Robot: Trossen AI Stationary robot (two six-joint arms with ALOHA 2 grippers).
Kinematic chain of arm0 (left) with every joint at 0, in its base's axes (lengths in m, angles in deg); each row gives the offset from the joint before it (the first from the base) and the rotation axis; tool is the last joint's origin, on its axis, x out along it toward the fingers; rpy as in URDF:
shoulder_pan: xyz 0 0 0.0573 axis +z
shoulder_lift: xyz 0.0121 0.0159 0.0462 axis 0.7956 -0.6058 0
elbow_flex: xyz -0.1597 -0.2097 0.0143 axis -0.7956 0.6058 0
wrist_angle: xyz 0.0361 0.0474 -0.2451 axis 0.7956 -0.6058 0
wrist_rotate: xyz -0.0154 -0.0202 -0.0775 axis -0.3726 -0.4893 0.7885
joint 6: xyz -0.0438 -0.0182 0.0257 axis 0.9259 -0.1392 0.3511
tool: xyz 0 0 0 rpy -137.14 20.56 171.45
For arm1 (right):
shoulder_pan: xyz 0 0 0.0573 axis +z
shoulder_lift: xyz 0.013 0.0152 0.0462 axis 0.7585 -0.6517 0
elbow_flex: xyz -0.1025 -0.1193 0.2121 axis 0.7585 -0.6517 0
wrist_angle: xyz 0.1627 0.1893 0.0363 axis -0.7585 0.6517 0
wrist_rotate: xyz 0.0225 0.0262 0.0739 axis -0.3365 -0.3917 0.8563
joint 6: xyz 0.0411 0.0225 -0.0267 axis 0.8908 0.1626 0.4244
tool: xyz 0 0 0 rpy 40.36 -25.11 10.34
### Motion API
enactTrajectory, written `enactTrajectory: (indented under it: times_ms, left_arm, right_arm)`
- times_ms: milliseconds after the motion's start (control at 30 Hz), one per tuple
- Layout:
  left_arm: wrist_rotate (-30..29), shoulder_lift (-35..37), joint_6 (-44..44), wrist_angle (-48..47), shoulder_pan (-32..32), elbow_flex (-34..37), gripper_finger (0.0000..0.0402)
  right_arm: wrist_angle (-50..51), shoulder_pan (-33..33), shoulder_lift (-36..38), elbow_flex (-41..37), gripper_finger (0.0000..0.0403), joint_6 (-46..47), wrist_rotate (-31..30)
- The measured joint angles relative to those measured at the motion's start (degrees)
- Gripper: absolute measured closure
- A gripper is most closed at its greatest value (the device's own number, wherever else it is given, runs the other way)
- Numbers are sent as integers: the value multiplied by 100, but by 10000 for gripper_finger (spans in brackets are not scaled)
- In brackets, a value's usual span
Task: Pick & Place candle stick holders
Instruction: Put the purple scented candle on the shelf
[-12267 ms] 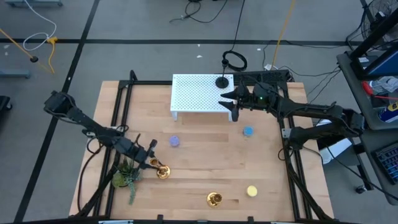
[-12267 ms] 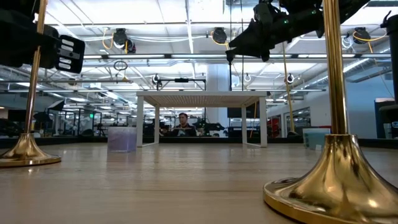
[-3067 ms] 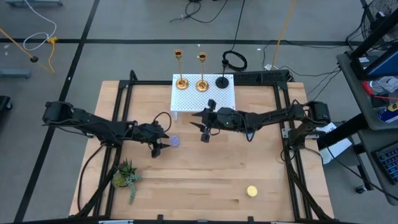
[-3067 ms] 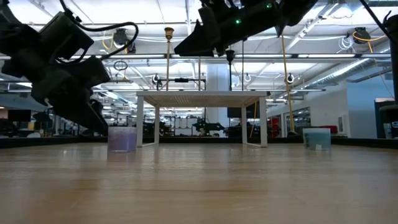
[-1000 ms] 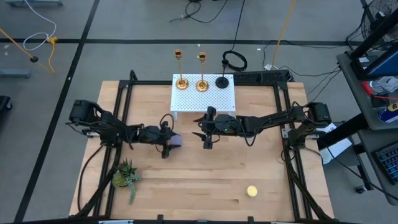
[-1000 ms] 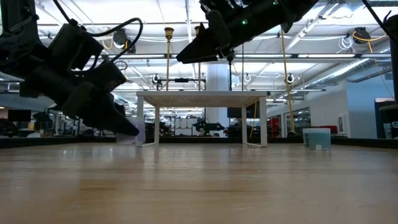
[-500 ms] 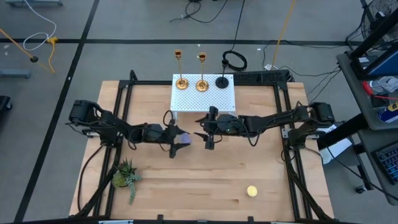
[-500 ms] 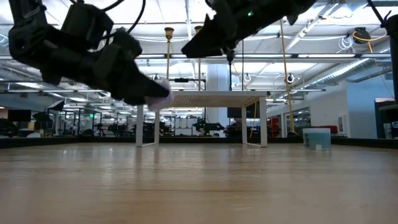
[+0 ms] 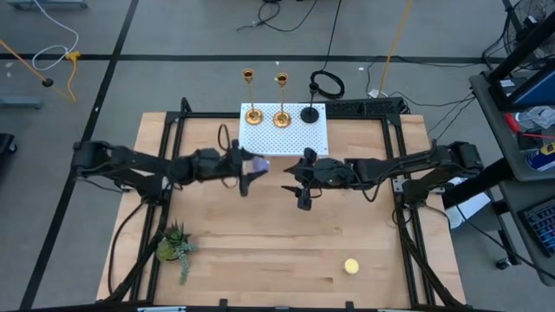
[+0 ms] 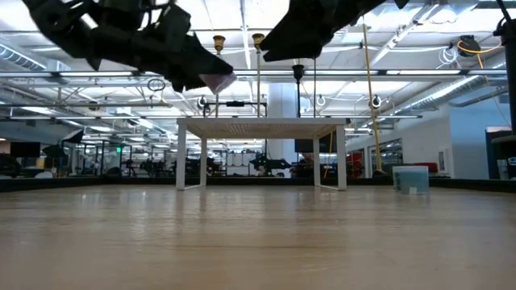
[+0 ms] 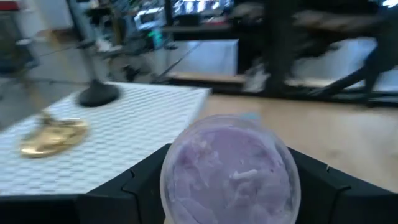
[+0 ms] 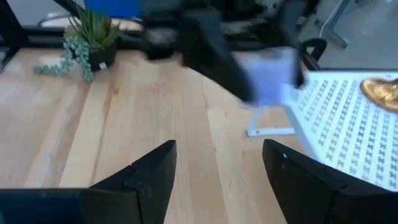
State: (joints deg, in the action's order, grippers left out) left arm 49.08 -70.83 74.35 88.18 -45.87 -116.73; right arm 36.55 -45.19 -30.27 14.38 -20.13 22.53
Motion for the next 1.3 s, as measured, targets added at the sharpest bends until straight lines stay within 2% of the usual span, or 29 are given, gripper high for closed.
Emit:
enactTrajectory:
  times_ms: [200, 333, 433, 600, 733, 900, 1033, 1167, 1300]
  left_arm:
    - [-11, 61, -163, -1407, 757, -551, 145]
    - [-251, 61, -174, -1513, 1124, -638, 162]
    - [-223, 61, -224, -1574, 1345, -642, 173]
    - [331, 61, -350, -1756, 1399, -642, 185]
    - [809, 61, -679, -1891, 1314, -642, 180]
    - [1720, 145, -1006, -2657, 1030, -645, 159]
    - [2056, 419, -1063, -3387, 574, -647, 148]
    - [2268, 737, -864, -4016, -144, -647, 147]
    - [2255, 774, -118, -4210, -1138, -647, 147]
  right_arm:
    - [27, 11, -6, 2, 165, 155, 3]
    - [35, 11, -5, 2, 165, 281, 3]
    - [33, 11, -5, 2, 165, 273, 3]
    - [237, 67, -5, -57, 165, 258, 43]
    - [-660, 134, -10, -664, 165, 359, 49]
    - [-2659, 233, -10, -1795, 165, 547, 49]
    - [-3881, 267, -10, -2497, 165, 557, 51]
    - [-4434, 288, -10, -2850, 165, 587, 359]
    - [-4432, 392, -10, -2965, 165, 749, 487]
